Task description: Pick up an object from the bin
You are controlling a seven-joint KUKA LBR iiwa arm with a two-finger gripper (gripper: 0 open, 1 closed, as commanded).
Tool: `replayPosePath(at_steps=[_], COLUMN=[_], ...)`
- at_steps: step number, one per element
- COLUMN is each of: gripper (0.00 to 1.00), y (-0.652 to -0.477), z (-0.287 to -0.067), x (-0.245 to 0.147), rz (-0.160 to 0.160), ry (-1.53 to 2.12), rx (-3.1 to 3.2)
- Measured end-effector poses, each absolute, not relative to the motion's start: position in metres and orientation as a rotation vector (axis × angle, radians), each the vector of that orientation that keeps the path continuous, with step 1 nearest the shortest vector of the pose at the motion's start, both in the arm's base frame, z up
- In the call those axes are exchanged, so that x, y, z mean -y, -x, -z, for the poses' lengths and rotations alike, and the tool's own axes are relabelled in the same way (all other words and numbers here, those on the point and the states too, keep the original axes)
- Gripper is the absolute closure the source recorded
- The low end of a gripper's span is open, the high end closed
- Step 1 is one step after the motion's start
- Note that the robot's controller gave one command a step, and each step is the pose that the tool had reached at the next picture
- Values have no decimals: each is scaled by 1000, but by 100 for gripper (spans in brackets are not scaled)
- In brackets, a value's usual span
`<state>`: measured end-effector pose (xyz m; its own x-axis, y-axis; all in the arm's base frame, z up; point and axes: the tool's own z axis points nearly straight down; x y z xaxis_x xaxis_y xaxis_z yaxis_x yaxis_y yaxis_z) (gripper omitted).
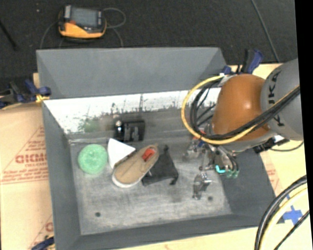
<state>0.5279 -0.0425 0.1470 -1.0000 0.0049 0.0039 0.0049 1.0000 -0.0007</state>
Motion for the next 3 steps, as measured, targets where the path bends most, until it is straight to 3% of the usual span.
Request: replayPosePath(at_steps=[1, 2, 3], gripper=[0, 0, 100], y=[-530, -571, -560], z=[-150, -109, -75], x=[43, 1, 25], rz=[-2, -4, 6], ry=[6, -27, 279], rx=[3145, 3157, 3142])
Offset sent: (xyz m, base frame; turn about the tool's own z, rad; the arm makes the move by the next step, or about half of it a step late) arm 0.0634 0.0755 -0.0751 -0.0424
